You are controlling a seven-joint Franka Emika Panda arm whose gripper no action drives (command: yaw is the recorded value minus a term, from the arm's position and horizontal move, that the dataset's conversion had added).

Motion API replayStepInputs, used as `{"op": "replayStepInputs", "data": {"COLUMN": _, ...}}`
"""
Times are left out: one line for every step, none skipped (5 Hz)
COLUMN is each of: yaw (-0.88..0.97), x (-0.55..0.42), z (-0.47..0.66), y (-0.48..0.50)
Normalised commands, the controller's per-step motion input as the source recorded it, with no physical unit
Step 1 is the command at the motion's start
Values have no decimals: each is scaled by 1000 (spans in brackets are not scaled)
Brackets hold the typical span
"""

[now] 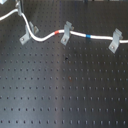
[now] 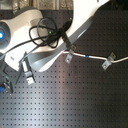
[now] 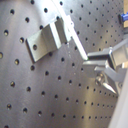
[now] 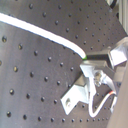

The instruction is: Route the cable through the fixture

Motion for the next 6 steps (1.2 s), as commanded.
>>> {"op": "replayStepInputs", "data": {"yaw": 0, "x": 72, "z": 0, "y": -136}}
{"op": "replayStepInputs", "data": {"yaw": 0, "x": -86, "z": 154, "y": -42}}
{"op": "replayStepInputs", "data": {"yaw": 0, "x": -27, "z": 296, "y": -29}}
{"op": "replayStepInputs", "data": {"yaw": 0, "x": -18, "z": 283, "y": -39}}
{"op": "replayStepInputs", "data": {"yaw": 0, "x": -165, "z": 230, "y": -5}}
{"op": "replayStepInputs", "data": {"yaw": 71, "x": -318, "z": 162, "y": 96}}
